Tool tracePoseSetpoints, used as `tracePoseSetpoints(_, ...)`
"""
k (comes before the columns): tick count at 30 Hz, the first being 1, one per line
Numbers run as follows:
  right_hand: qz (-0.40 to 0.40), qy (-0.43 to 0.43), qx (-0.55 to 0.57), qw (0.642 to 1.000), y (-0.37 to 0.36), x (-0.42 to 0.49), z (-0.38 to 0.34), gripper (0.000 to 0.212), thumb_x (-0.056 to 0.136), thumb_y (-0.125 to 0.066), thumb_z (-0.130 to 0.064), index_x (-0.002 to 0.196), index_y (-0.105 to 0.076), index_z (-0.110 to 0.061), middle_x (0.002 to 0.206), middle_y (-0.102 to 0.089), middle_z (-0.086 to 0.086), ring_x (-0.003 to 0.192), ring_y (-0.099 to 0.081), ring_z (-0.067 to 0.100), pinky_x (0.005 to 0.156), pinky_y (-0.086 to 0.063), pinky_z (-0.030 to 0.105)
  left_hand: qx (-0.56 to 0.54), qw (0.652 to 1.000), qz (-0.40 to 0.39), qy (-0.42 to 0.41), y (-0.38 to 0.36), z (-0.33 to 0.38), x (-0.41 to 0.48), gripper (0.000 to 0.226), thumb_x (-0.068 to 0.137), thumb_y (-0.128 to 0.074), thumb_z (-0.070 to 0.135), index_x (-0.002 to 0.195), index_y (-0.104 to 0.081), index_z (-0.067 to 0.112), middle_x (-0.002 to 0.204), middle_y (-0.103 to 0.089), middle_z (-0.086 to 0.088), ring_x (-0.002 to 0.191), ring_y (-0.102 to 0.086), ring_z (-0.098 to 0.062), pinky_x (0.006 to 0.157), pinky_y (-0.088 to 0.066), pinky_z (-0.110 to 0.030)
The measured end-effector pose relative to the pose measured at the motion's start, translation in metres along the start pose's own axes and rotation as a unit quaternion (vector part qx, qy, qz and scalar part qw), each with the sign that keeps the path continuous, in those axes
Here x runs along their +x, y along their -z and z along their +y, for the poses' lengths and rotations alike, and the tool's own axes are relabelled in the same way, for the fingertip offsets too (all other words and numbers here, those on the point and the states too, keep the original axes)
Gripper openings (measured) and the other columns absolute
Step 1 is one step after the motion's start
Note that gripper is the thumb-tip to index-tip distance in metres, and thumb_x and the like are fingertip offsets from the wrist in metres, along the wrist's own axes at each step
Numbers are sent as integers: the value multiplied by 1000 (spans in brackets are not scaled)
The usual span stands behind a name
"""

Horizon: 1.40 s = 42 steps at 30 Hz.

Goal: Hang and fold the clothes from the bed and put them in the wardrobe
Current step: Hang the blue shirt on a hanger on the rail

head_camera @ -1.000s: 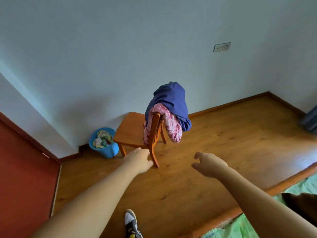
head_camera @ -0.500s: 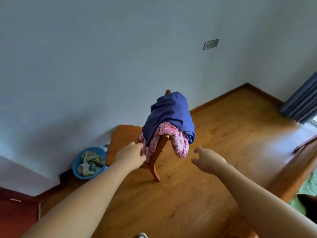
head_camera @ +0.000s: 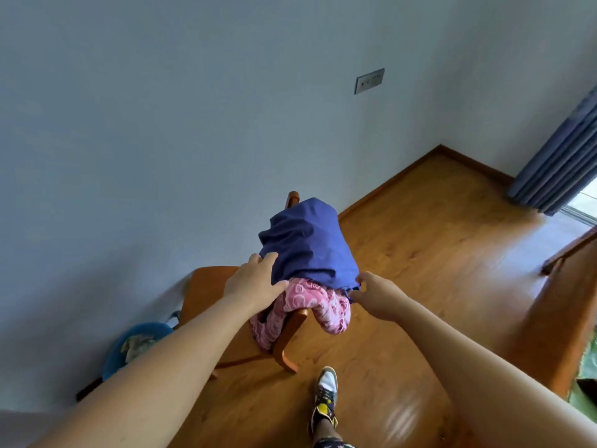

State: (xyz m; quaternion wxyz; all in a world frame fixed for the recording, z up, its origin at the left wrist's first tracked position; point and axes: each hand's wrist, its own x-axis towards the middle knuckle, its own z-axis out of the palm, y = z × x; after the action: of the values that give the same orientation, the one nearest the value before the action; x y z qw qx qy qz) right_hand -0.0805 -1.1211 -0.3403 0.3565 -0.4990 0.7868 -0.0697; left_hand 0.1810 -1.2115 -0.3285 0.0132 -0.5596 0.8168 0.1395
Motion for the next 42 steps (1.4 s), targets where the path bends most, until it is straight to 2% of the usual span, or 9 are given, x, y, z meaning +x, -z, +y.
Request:
tracePoseSetpoints(3, -10, -62, 148, 987, 5, 52, -6, 49, 95, -55, -42, 139, -44, -22, 120, -62, 12, 88, -63, 28, 60, -57, 38, -4, 1000, -27, -2, 4, 8, 58, 77, 94, -53, 61, 155, -19, 29, 154, -34, -11, 132, -48, -35, 96, -50, -45)
tracePoseSetpoints(7, -24, -128, 226, 965, 9, 107, -10, 58, 101, -49, -41, 150, -33, -14, 139, -53, 17, 116, -57, 38, 89, -55, 56, -11, 998, -70, -2, 9, 23, 127, 84, 92, -54, 62, 158, -11, 31, 157, -26, -10, 136, -40, -35, 102, -47, -49)
tracePoseSetpoints(11, -68, -253, 371, 891, 7, 146, -15, 58, 103, -47, -45, 147, -32, -11, 128, -49, 17, 118, -55, 44, 94, -50, 62, -17, 995, -93, -21, 1, 45, 177, 86, 94, -54, 59, 158, -1, 37, 159, -14, -6, 144, -24, -32, 107, -41, -53)
tracePoseSetpoints(18, -147, -388, 496, 763, -15, 178, -15, 58, 98, -50, -57, 138, -40, -16, 134, -54, 17, 115, -59, 41, 90, -46, 62, 45, 990, -109, -71, -16, 61, 205, 44, 98, -58, 43, 135, -42, 24, 132, -38, -10, 122, -42, -31, 94, -48, -42)
tracePoseSetpoints(25, 62, -316, 595, 736, -30, 188, -11, 19, 92, -57, 2, 109, -66, 2, 100, -59, 16, 93, -61, 30, 88, -54, 46, -1, 988, -125, -86, -13, 49, 210, 17, 103, -44, 36, 114, -52, 26, 118, -59, -2, 114, -50, -29, 90, -44, -50)
tracePoseSetpoints(28, 109, -309, 661, 675, -12, 179, -26, 7, 88, -60, -1, 85, -65, -5, 91, -57, 16, 84, -54, 27, 74, -45, 39, 21, 988, -134, -77, -12, 46, 209, 18, 101, -41, 42, 104, -55, 31, 111, -62, 2, 111, -55, -29, 93, -38, -51)
tracePoseSetpoints(33, 82, -220, 784, 575, 26, 142, -76, 32, 91, -59, -29, 109, -74, -7, 108, -75, 16, 100, -72, 34, 95, -56, 44, -176, 964, 9, -201, 7, 37, 201, 22, 90, -63, 35, 90, -72, 15, 115, -56, 5, 110, -51, -17, 90, -38, -31)
tracePoseSetpoints(38, 137, -147, 763, 614, 40, 91, -125, 34, 99, -53, -36, 115, -70, -12, 116, -72, 18, 114, -65, 32, 107, -47, 45, -487, 862, -119, -74, 56, 45, 190, 39, 97, -50, 54, 91, -56, 16, 95, -57, 4, 83, -64, -17, 78, -54, -36)
tracePoseSetpoints(42, 251, -57, 668, 698, 24, 45, -144, 16, 97, -58, -11, 85, -68, -7, 93, -67, 17, 96, -63, 28, 89, -50, 39, -512, 805, -286, -83, 70, 44, 178, 23, 99, -60, 39, 106, -67, 18, 81, -69, -1, 65, -65, -12, 54, -51, -25)
